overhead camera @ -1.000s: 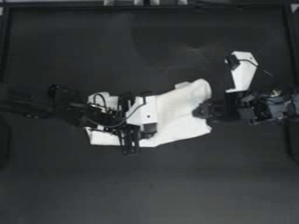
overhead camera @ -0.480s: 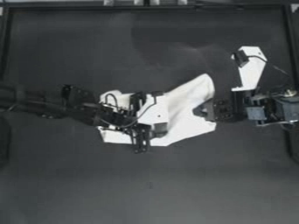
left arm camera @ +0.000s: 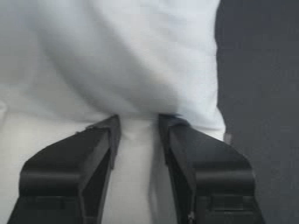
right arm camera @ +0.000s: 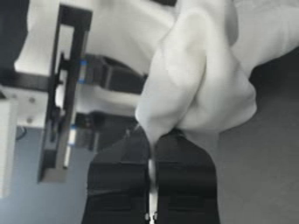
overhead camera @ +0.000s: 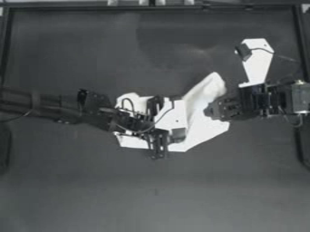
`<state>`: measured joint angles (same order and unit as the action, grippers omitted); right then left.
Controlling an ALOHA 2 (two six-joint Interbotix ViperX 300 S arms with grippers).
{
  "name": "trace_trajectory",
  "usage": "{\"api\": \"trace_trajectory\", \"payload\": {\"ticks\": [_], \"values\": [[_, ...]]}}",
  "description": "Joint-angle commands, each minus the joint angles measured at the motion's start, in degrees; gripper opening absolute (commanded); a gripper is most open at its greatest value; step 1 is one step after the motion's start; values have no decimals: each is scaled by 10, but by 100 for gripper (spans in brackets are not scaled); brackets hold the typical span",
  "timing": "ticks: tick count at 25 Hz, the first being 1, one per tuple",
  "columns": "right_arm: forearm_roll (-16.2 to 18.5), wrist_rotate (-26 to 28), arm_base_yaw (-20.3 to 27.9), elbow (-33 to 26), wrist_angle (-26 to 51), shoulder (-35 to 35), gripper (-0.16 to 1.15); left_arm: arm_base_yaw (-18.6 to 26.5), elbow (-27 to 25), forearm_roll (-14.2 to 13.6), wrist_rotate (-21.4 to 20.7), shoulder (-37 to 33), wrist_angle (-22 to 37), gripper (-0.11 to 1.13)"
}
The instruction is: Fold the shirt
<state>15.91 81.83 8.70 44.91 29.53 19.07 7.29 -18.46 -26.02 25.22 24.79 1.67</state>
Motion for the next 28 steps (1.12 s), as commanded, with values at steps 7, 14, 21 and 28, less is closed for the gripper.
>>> {"api": "trace_trajectory", "payload": {"ticks": [7,14,21,28], "values": [[-2,2,6,23,-3,47,5,9,-2,-10,-1,-67,10,74],[3,-1,5,26,-6,54,5,11,4,-30,-1,-131,63,74],[5,-1,2,30,-11,53,5,-1,-61,-28,4,-198,104,74],[4,-1,2,30,-18,49,5,-10,-149,-4,6,-236,100,74]]}}
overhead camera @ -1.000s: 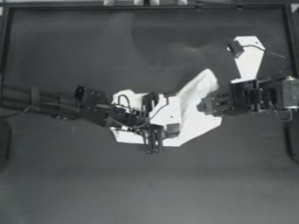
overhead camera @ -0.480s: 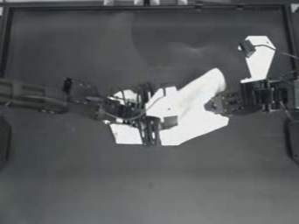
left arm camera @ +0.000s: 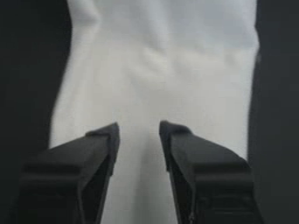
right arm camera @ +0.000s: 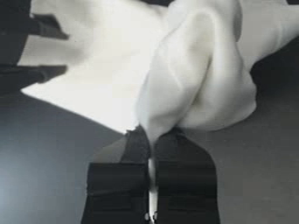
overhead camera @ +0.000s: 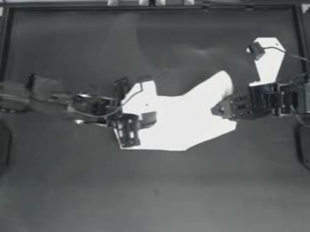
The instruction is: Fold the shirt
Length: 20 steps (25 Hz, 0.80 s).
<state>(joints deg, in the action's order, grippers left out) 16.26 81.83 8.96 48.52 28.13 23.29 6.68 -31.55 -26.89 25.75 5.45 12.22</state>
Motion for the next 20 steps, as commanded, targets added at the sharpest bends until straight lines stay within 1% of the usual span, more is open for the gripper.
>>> {"api": "trace_trajectory", "payload": {"ticks": [1,6,9,16,20], "values": [[2,-1,-1,-8,-4,6,5,-4,-25,4,1,-42,-9,74],[-3,-2,-2,-11,-1,4,5,-4,-55,5,1,-20,-37,74],[-4,-2,-2,-18,7,4,5,-2,-57,6,0,0,-54,74],[-7,-9,-1,-64,87,2,5,1,-33,5,-3,65,-96,74],[-15,-13,-2,-80,106,-3,5,0,-8,4,-3,94,-113,74]]}}
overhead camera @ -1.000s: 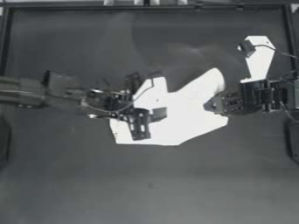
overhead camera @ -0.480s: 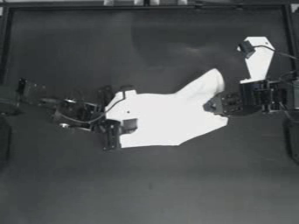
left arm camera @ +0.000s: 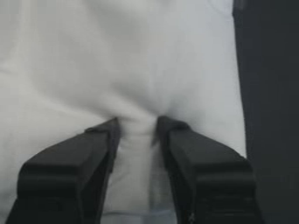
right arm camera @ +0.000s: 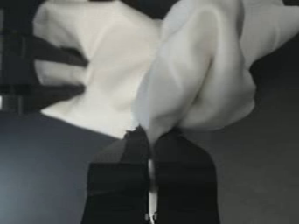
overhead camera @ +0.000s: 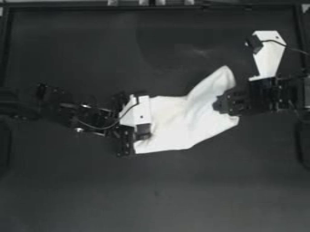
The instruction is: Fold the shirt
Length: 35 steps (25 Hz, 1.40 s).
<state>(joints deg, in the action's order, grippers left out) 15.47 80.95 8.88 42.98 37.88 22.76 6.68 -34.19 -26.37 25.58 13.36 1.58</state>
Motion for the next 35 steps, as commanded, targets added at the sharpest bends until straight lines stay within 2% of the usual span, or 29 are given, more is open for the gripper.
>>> {"api": "trace_trajectory", "payload": {"ticks": [1,6,12,20,28,35], "values": [[-10,-7,0,-29,11,0,5,-1,25,-1,-1,18,-8,74],[-18,-28,2,-69,26,-40,5,-2,50,-5,-3,27,-8,74],[-53,-75,9,-105,32,-87,5,-1,59,-5,-3,22,-10,74],[-62,-89,9,-118,34,-92,5,11,48,-9,-4,-41,-7,74],[-74,-96,1,-129,47,-98,5,29,5,-18,-4,-133,30,74],[-90,-120,-5,-175,78,-141,5,33,-62,-12,4,-205,44,74]]}}
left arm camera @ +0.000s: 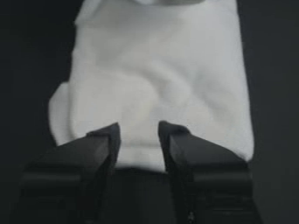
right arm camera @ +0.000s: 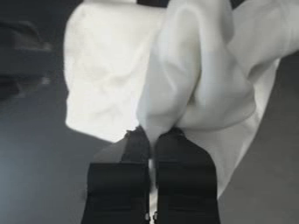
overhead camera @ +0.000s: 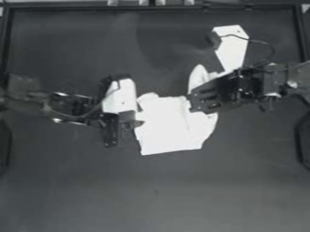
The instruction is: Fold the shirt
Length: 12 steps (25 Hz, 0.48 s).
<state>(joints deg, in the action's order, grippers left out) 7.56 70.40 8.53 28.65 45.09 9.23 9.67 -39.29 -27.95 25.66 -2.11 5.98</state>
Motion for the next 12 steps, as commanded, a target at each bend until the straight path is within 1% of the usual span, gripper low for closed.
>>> {"api": "trace_trajectory", "payload": {"ticks": [1,6,12], "values": [[-20,-25,-2,-41,8,-15,5,3,-18,8,3,-57,1,74],[-46,-48,-2,-67,10,-55,5,2,-49,20,3,-86,5,74],[-62,-59,-6,-99,12,-98,5,3,-68,22,3,-107,8,74]]}}
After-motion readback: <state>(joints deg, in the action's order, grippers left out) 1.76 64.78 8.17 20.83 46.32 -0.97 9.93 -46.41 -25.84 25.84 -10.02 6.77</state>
